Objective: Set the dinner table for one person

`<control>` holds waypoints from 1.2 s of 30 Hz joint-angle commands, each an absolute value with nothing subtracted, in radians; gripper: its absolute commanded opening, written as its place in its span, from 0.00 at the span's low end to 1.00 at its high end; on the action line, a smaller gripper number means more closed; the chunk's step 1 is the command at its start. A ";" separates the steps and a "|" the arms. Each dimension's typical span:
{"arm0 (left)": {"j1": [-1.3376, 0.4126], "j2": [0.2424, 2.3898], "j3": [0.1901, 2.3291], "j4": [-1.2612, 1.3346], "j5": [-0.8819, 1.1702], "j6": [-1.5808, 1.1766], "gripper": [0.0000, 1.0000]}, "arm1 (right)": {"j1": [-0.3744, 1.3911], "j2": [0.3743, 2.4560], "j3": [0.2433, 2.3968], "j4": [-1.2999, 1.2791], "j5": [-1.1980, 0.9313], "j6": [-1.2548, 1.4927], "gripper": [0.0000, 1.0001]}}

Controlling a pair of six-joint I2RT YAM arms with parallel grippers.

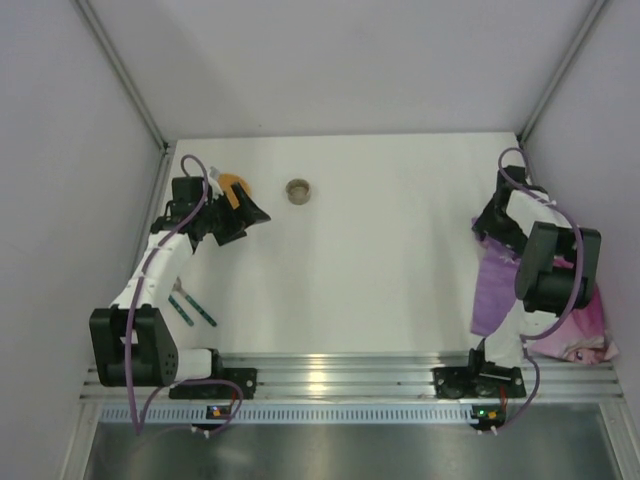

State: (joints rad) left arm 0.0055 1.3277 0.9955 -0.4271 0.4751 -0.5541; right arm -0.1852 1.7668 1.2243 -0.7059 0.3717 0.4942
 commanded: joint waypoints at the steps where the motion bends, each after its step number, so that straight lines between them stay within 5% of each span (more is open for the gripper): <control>1: 0.009 1.287 0.986 -0.411 0.483 -0.522 0.93 | -0.176 1.759 1.210 -0.758 0.328 0.497 1.00; 10: 0.011 1.304 0.976 -0.390 0.485 -0.517 0.92 | -0.150 1.761 1.197 -0.750 0.305 0.457 0.93; 14: 0.009 1.305 0.977 -0.391 0.482 -0.511 0.91 | -0.149 1.789 1.169 -0.732 0.304 0.448 0.54; 19: 0.012 1.307 0.974 -0.410 0.471 -0.494 0.91 | -0.143 1.824 1.123 -0.693 0.310 0.437 0.26; 20: 0.011 1.305 0.970 -0.411 0.469 -0.489 0.91 | -0.138 1.836 1.123 -0.693 0.314 0.439 0.12; 22: 0.011 1.304 0.968 -0.414 0.463 -0.483 0.91 | -0.126 1.842 1.129 -0.693 0.314 0.434 0.00; 36: 0.012 1.295 0.999 -0.443 0.422 -0.462 0.91 | 0.454 1.894 1.541 -0.862 0.114 0.606 0.00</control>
